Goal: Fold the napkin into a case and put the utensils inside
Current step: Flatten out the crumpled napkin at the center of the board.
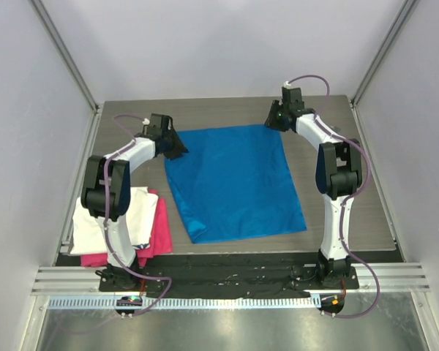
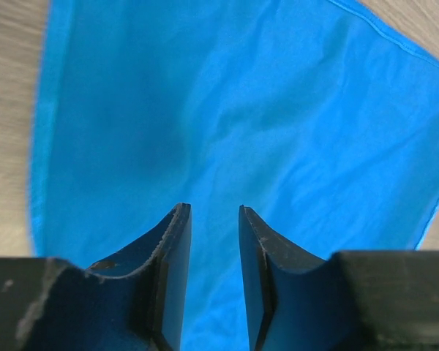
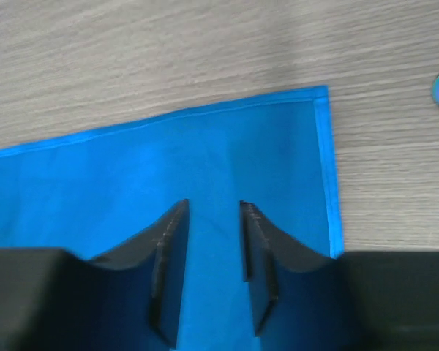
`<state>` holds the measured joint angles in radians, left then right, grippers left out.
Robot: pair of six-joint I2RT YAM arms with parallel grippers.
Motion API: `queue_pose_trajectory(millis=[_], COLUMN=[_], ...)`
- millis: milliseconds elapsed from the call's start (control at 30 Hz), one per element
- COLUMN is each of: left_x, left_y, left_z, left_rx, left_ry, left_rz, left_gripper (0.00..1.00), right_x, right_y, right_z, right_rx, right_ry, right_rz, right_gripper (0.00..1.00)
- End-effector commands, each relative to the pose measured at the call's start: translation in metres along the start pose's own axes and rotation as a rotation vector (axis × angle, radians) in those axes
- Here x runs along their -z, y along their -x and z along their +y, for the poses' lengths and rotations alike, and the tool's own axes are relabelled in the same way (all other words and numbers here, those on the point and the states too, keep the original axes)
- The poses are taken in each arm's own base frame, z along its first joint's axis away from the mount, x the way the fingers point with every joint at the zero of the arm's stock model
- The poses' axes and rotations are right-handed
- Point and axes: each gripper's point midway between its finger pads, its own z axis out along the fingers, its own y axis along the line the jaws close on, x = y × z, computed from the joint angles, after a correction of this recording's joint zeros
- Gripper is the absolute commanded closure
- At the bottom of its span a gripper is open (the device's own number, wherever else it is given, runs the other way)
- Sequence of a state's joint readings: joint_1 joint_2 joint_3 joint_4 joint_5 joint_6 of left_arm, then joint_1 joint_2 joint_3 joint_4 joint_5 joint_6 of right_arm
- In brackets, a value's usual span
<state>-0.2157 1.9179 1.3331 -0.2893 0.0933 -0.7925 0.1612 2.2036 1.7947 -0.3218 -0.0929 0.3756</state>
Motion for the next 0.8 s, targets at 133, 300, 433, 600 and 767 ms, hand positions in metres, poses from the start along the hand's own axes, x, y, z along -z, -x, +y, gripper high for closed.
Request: queue_pose_trajectory(millis=[133, 300, 433, 600, 767], left_x=[-0.036, -0.056, -0.071, -0.075, -0.035], left_y=[0.001, -0.001, -0.004, 0.004, 0.022], left_z=[-0.021, -0.025, -0.033, -0.073, -0.113], left_rx=[0.062, 0.085, 0.106, 0.042, -0.05], left_ry=[-0.11, -0.126, -0.151, -0.213, -0.222], left_rz=[0.001, 0.037, 0.053, 0.031, -0.03], left_gripper=[0.65, 0.65, 0.65, 0.63, 0.48], right_x=[0.007, -0.008, -0.014, -0.013, 0.0], right_y=[-0.013, -0.021, -0.011, 0.009, 0.039], right_z=[-0.018, -0.035, -0.067, -0.1, -0.088], right_rx=[-0.042, -0.06, -0.07, 0.005, 0.049], right_ry=[-0.058, -0.076, -0.143, -0.248, -0.227], right_rz=[-0.02, -0.001, -0.015, -0.029, -0.046], right_gripper=[0.68, 0.69, 0.69, 0.69, 0.66])
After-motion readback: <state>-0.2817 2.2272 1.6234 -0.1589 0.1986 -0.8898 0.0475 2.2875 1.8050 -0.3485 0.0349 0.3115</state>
